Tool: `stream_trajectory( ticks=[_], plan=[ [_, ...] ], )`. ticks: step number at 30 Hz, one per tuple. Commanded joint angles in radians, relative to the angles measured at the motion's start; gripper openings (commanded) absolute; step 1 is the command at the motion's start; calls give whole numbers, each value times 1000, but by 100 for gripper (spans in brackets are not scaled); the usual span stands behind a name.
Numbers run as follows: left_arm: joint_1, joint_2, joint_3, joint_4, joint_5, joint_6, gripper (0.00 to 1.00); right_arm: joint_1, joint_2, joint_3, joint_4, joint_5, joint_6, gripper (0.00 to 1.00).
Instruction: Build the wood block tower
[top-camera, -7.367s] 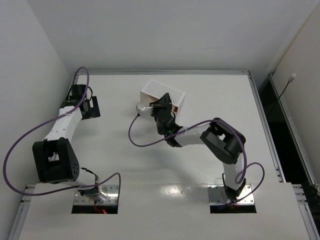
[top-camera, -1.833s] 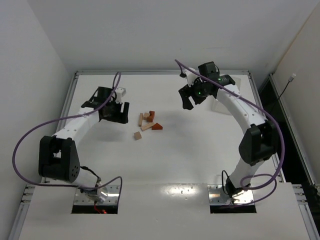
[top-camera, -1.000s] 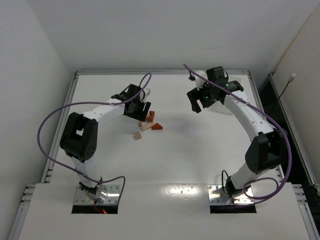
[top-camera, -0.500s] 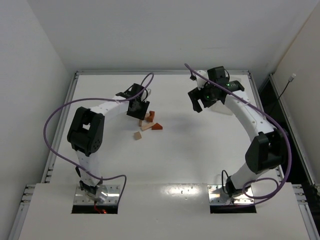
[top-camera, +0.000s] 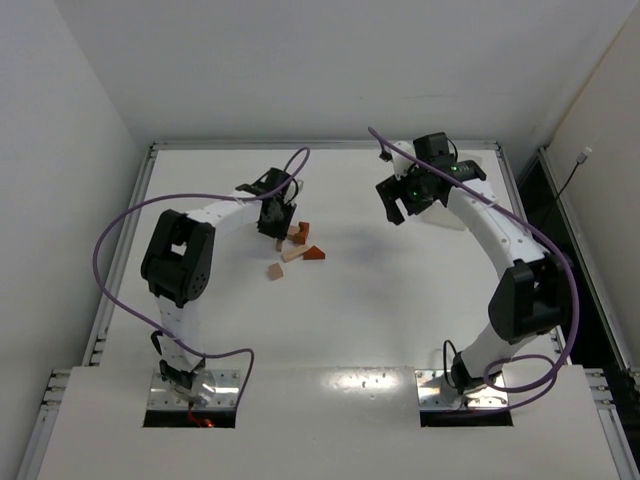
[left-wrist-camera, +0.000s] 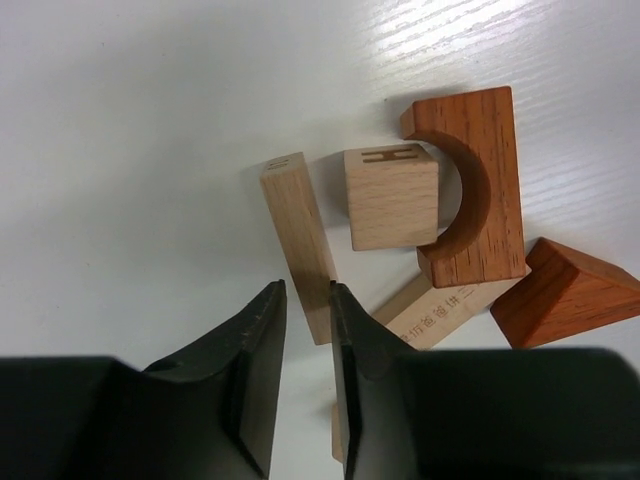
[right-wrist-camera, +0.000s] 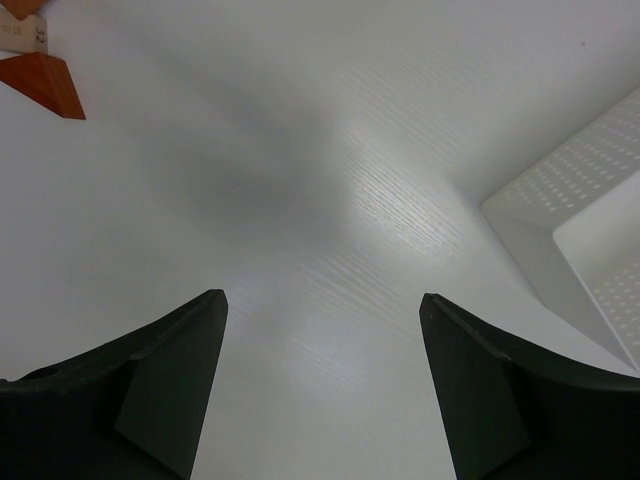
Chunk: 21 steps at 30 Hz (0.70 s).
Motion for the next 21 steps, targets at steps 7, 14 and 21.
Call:
stream_trajectory(
  ticks=[7, 14, 21],
  plan=[
    [4, 78, 70, -26, 8, -14, 16, -6, 5, 56, 17, 18, -8, 75],
    [4, 98, 92, -37, 43, -5, 23, -6, 5, 47, 17, 36, -18, 75],
    [4, 98, 92, -46, 54, -5, 32, -6, 5, 47, 17, 36, -18, 75]
  ],
)
